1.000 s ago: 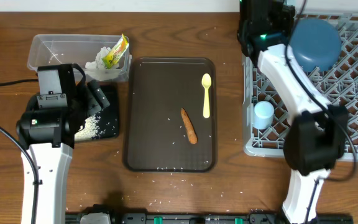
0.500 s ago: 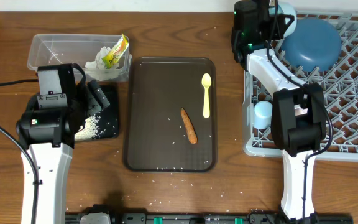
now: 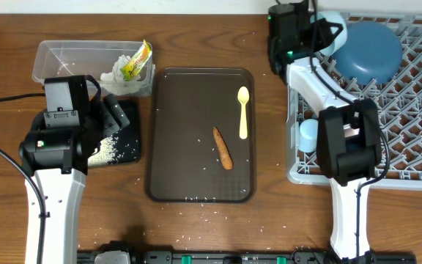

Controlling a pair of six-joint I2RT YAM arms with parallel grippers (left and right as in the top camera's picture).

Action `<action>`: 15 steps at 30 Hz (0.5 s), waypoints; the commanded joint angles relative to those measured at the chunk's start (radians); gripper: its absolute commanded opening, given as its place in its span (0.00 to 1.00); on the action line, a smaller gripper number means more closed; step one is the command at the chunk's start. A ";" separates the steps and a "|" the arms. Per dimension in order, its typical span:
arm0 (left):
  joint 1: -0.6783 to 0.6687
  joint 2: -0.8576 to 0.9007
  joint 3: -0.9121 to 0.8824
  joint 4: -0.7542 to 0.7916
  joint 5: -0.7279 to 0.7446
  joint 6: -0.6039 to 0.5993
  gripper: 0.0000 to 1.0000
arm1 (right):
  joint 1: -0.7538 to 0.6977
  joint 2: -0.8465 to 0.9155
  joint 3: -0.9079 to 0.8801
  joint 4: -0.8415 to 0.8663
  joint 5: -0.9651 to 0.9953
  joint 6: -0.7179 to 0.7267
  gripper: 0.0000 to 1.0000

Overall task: Sort waste into correct bins and load items into the dishwasher rack
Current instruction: 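Set the blue plate upright in the rack and release it, then move the right gripper to the yellow spoon and grasp it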

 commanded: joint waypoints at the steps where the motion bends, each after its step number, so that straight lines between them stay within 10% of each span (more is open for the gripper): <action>1: 0.005 0.004 0.013 0.000 -0.012 0.002 0.96 | 0.039 0.017 -0.010 -0.048 0.001 -0.011 0.11; 15: 0.005 0.004 0.013 0.000 -0.012 0.002 0.96 | 0.127 -0.056 -0.009 -0.121 0.038 -0.022 0.91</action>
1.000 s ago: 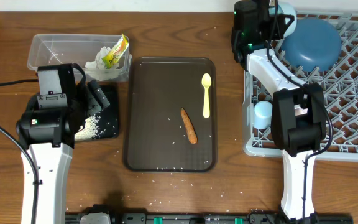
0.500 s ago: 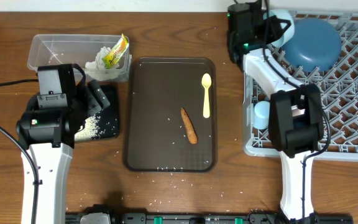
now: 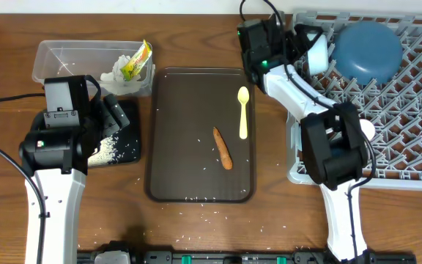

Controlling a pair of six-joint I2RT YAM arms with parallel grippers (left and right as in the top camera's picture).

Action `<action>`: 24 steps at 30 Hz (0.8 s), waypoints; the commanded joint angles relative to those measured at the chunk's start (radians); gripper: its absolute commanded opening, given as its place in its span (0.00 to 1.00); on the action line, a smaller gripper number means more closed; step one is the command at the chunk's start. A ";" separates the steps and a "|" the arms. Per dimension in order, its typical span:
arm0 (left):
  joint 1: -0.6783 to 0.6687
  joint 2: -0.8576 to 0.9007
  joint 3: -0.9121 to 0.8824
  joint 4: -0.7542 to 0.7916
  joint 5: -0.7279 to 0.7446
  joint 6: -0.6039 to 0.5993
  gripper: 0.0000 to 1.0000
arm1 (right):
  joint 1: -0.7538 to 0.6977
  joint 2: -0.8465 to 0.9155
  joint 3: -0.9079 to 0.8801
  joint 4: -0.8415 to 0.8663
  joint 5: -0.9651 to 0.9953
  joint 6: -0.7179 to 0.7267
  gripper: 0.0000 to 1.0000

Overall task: Sort waste into correct bins and load items into the dishwasher rack
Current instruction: 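Move the right gripper to the yellow spoon and grasp it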

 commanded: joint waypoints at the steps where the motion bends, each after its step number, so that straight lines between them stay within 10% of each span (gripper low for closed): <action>1: 0.005 0.004 0.013 0.000 -0.012 0.002 0.96 | 0.016 -0.082 0.001 0.000 0.014 -0.008 0.93; 8: 0.005 0.004 0.013 0.000 -0.012 0.002 0.96 | 0.067 -0.196 0.001 -0.108 -0.126 0.080 0.97; 17: 0.005 0.004 0.013 0.000 -0.012 0.002 0.96 | 0.186 -0.246 0.001 -0.556 -1.022 0.598 0.84; 18: 0.005 0.004 0.013 0.000 -0.012 0.002 0.96 | 0.188 -0.246 0.001 -0.578 -1.088 0.671 0.74; 20: 0.005 0.004 0.013 0.000 -0.012 0.002 0.96 | 0.188 -0.246 -0.002 -0.608 -1.210 0.798 0.21; 24: 0.005 0.004 0.013 0.000 -0.012 0.002 0.96 | 0.195 -0.245 -0.064 -0.585 -1.215 0.912 0.15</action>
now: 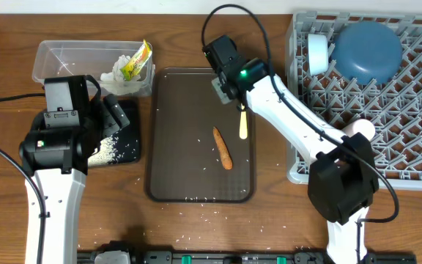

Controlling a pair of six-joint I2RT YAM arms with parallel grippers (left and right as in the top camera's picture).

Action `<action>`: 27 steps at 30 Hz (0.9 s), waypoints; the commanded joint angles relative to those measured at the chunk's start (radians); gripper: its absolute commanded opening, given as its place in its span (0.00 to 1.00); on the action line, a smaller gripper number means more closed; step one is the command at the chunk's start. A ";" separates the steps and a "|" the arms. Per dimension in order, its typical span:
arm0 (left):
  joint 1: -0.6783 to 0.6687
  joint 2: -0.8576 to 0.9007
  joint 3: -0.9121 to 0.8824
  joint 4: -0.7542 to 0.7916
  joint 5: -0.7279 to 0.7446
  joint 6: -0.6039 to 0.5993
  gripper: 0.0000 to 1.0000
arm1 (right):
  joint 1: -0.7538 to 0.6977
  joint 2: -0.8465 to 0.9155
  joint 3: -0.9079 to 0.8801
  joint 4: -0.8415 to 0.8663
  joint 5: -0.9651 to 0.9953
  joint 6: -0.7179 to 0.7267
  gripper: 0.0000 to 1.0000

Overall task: Sort waste into correct bins and load items into the dishwasher rack
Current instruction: 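Move the right gripper to the yellow spoon and grasp it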

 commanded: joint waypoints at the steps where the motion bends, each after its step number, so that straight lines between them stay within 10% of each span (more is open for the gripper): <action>1: 0.005 0.004 0.013 0.000 -0.012 0.002 0.96 | -0.001 0.000 -0.069 0.019 -0.105 0.243 0.20; 9: 0.005 0.004 0.013 0.000 -0.012 0.002 0.96 | -0.014 0.001 -0.213 0.034 -0.151 0.382 0.69; 27: 0.005 0.004 0.013 0.000 -0.012 0.002 0.96 | -0.088 0.090 -0.243 0.185 -0.153 0.414 0.60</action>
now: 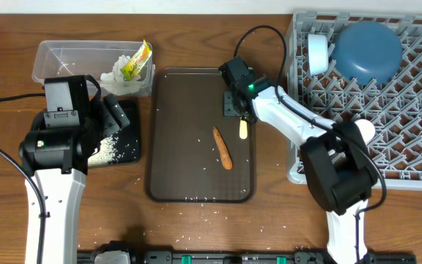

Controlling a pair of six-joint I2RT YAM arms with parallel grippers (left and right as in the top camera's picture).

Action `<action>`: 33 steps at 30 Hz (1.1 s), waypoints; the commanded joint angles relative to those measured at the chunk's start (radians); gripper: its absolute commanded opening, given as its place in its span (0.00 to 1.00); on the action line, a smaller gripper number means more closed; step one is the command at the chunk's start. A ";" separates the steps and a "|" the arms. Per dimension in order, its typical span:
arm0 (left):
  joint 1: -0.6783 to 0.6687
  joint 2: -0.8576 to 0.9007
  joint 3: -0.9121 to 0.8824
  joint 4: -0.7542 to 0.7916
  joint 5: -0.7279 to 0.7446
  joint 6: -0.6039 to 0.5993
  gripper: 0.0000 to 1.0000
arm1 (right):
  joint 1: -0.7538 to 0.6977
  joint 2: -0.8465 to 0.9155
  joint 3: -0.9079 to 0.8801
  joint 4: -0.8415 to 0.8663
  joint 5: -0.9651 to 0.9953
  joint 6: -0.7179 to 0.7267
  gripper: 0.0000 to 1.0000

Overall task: Sort waste into correct bins and load items into the dishwasher rack
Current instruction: 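Move the right gripper to the yellow spoon and grasp it, then carry the yellow spoon to the rack and insert it with the right gripper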

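A yellow spoon (244,130) lies on the dark tray (189,95), with only its handle showing. My right gripper (235,104) is down over the spoon's bowl end; its wrist hides the fingers, so its state does not show. An orange carrot piece (223,148) lies mid-tray, just left of the spoon. The grey dishwasher rack (387,110) on the right holds a blue bowl (372,48) and a white cup (319,50). My left gripper (113,116) hangs open over a black tray (127,147) strewn with rice.
A clear bin (72,55) at the back left holds white paper and a yellow-green wrapper (135,61). Rice grains are scattered on the dark tray and on the table near its front edge. A black cable loops above the right arm.
My right gripper has moved right and toward the front, from the tray's back edge onto the spoon's bowl end. The spoon, the carrot and the left arm are unchanged.
My right gripper was first at the rack's back left corner, beside the white cup. Then it was left of the rack, then over the tray's back edge. Now it is on the spoon's bowl end. The left arm has stayed put.
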 commanded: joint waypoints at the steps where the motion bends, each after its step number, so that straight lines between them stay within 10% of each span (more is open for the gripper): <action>1: 0.005 0.004 0.013 0.000 -0.012 0.002 0.96 | -0.022 0.031 -0.003 0.006 -0.006 0.023 0.60; 16: 0.005 0.004 0.013 0.000 -0.012 0.002 0.96 | -0.034 0.073 0.000 -0.001 -0.099 0.022 0.01; 33: 0.005 0.004 0.013 0.000 -0.012 0.002 0.97 | -0.071 -0.070 0.092 -0.148 -0.187 -0.172 0.01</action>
